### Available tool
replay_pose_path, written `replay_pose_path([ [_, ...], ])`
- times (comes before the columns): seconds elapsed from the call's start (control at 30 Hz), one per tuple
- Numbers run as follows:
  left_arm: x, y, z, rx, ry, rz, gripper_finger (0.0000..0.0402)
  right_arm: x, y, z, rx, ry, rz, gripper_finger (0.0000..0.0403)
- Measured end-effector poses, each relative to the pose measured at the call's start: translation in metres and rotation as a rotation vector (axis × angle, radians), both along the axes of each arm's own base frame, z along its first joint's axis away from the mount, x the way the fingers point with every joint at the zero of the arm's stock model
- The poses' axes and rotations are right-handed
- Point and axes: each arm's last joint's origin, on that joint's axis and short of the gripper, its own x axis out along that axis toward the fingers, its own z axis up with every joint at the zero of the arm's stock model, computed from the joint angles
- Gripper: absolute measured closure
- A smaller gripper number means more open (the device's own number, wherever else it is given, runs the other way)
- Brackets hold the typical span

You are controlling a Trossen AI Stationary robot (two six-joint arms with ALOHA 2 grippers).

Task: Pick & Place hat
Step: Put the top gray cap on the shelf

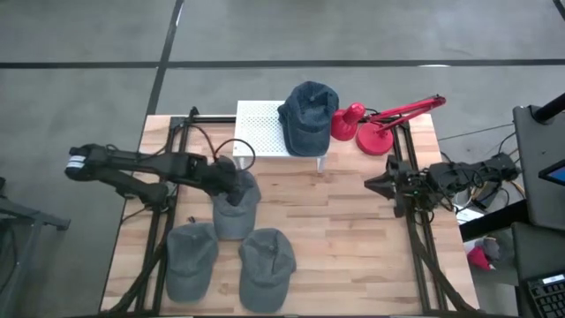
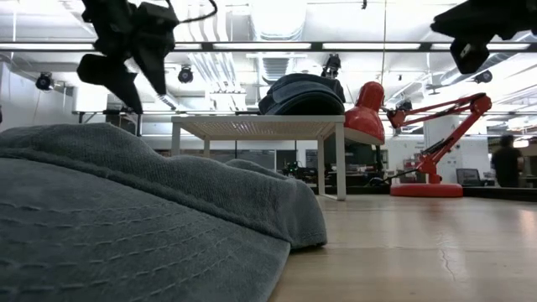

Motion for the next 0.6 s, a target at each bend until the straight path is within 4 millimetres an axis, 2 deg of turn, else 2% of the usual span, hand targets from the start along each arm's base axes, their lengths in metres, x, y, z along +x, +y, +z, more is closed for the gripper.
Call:
replay_pose_path([
  [0.13,0.001,0.000,-0.004,-0.025,0.024,0.050,0.0106,-0.005,-0.001,-0.004,-0.002,-0.024,0.036,0.0360],
  [0.47,-0.005,0.000,-0.008,-0.088,0.081,0.195,0.0106,-0.006,-0.001,-0.034,-0.008,0.011,0.013,0.0360],
  [0.6,-0.007,0.000,-0.010,-0.117,0.108,0.275,0.0106,-0.005,-0.001,-0.039,-0.010,0.021,0.010,0.0360],
])
